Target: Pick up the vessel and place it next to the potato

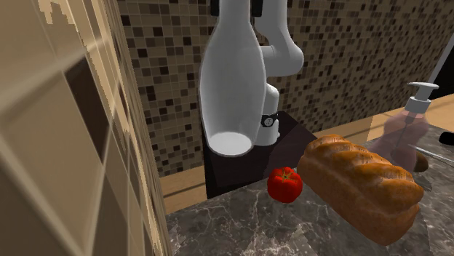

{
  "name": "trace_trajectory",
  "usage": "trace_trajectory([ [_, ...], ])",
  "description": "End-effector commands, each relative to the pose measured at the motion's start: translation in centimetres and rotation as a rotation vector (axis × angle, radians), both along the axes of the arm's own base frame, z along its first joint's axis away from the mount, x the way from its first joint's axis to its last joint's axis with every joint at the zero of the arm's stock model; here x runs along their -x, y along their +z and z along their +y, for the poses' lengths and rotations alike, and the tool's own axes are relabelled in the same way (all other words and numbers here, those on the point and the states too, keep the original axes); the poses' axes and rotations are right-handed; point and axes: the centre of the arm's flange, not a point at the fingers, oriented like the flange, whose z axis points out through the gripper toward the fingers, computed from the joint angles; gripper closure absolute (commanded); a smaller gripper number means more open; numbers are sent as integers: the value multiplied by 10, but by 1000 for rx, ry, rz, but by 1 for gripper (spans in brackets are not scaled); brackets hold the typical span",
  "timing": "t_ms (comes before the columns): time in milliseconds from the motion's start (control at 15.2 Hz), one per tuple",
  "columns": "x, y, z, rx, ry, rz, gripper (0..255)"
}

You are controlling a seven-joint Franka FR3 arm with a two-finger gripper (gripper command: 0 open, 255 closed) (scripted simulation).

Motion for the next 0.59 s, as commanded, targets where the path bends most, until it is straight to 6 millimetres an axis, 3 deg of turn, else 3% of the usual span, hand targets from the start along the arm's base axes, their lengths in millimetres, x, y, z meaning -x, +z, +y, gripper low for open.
trace_trajectory([
  [0,0,10,0,0,0,0,255],
  [528,0,53,0,0,0,0,255],
])
